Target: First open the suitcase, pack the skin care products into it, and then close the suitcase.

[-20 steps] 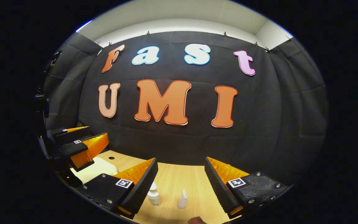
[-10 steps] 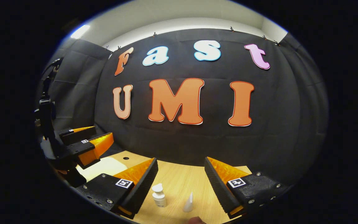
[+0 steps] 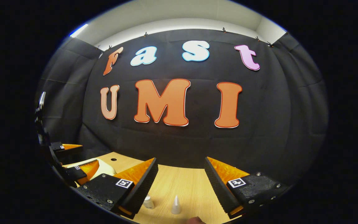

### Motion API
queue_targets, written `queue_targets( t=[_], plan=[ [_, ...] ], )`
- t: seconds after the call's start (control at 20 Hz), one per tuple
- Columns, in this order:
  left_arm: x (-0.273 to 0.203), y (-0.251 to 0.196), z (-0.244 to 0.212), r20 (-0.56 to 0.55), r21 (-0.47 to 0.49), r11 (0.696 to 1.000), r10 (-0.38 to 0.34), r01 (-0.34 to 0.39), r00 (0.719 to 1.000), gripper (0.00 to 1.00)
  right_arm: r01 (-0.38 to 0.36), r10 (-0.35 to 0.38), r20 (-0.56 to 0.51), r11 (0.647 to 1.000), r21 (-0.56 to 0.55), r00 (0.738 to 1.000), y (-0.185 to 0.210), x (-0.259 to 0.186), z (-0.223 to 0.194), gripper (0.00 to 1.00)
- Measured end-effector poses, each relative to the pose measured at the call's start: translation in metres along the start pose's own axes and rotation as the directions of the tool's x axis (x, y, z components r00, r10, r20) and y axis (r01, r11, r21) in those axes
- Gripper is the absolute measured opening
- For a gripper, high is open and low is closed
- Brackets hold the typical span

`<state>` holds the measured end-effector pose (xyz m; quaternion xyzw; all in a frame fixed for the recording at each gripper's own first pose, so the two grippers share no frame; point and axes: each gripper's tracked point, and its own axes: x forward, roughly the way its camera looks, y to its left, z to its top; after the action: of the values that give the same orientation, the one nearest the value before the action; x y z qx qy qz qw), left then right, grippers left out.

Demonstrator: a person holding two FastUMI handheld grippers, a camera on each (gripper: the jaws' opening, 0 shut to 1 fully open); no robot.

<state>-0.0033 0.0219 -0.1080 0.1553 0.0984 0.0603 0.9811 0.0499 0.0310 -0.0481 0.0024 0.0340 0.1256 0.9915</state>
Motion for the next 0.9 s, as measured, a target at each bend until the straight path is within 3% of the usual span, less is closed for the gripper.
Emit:
queue_targets(
  t=[0.25, 0.55, 0.9],
  plan=[
    [0.012, -0.014, -0.067, -0.103, 0.2, 0.977, -0.048, 0.068, 0.993, 0.99, 0.089, -0.089, -0.008, 0.996, -0.029, 0.996, -0.02, 0.004, -0.001, 0.95],
    [0.022, -0.039, -0.138, -0.226, 0.379, 0.901, -0.131, 0.211, 0.965, 0.99, 0.141, -0.143, -0.027, 0.989, -0.043, 0.989, -0.028, 0.004, -0.005, 0.95],
    [0.025, -0.045, -0.187, -0.329, 0.494, 0.819, -0.133, 0.291, 0.935, 0.98, 0.155, -0.157, -0.033, 0.987, -0.045, 0.987, -0.027, 0.004, -0.008, 0.95]
  ],
)
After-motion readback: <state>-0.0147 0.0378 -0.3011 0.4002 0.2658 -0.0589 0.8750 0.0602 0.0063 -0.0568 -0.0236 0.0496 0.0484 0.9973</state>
